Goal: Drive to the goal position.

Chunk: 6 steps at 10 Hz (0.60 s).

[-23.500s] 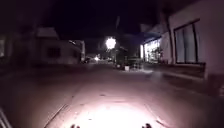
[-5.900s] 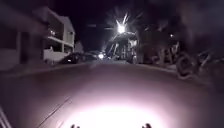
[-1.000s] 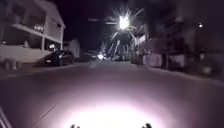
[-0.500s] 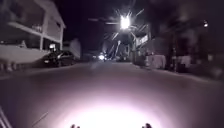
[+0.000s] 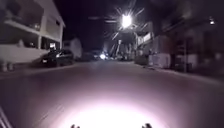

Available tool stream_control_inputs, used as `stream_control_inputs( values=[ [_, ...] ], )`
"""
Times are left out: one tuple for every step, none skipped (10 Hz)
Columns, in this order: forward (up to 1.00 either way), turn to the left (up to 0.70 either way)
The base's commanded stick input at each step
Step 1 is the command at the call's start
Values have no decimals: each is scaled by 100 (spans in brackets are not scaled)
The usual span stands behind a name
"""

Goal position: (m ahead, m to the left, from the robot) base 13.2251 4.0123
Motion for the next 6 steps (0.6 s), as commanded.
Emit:
stream_control_inputs(
  values=[
    [85, 0],
    [85, 0],
    [85, 0],
    [85, 0],
    [85, 0],
    [85, 0]
  ],
)
